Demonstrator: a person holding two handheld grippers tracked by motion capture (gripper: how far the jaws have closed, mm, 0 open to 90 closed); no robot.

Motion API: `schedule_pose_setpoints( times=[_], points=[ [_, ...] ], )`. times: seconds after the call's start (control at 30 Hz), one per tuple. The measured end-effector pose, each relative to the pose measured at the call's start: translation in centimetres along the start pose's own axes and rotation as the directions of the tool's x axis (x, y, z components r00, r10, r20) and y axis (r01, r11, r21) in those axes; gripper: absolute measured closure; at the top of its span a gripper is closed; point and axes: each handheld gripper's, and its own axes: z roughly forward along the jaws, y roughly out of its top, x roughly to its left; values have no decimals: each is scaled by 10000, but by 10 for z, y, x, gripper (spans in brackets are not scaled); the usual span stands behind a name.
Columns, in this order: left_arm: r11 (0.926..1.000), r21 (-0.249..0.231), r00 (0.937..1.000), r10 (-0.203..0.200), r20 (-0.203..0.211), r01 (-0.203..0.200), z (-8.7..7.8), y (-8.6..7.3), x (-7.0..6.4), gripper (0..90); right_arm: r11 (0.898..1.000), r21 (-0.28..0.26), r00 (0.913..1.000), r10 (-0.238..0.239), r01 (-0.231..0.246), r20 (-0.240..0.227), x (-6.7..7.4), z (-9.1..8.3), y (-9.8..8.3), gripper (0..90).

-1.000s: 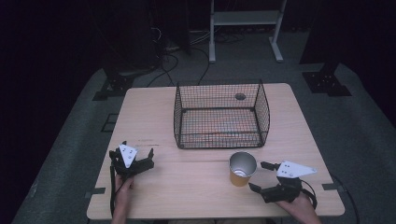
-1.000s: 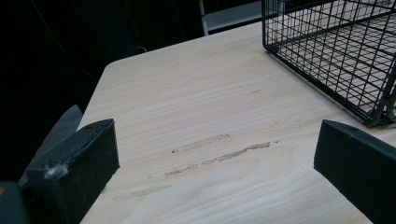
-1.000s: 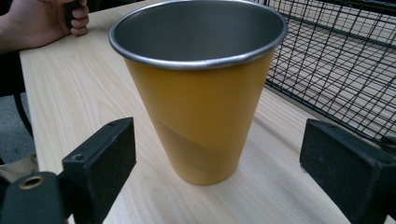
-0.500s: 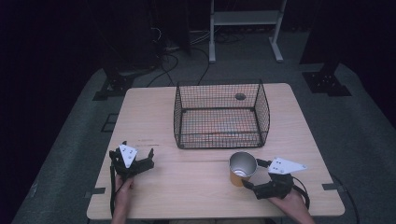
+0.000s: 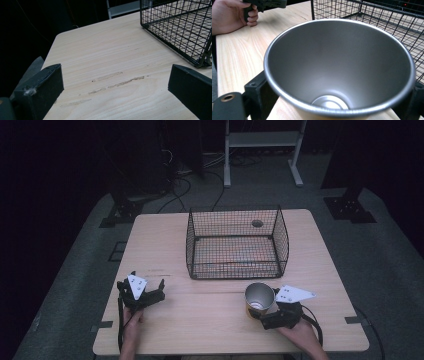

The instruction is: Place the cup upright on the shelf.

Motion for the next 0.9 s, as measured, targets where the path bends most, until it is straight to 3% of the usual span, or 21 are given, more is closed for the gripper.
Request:
schedule_pose_setpoints(
  times=[0.13,0.47,0.67,0.9],
  points=[
    [10000,6,10000,39,10,-39,0,0,0,0,10000,-57,10000,30,-30,14,0,1,3,98],
    [10000,12,10000,47,5,-47,0,0,0,0,9988,-300,9983,376,-390,-445,-5,-7,15,121],
    [10000,27,10000,12,-11,-12,0,0,0,0,9976,-520,9970,415,-450,-657,-12,-16,33,121],
    [10000,35,10000,31,-8,-31,0,0,0,0,9969,-715,9969,291,-343,-728,-22,-27,69,120]
  ],
)
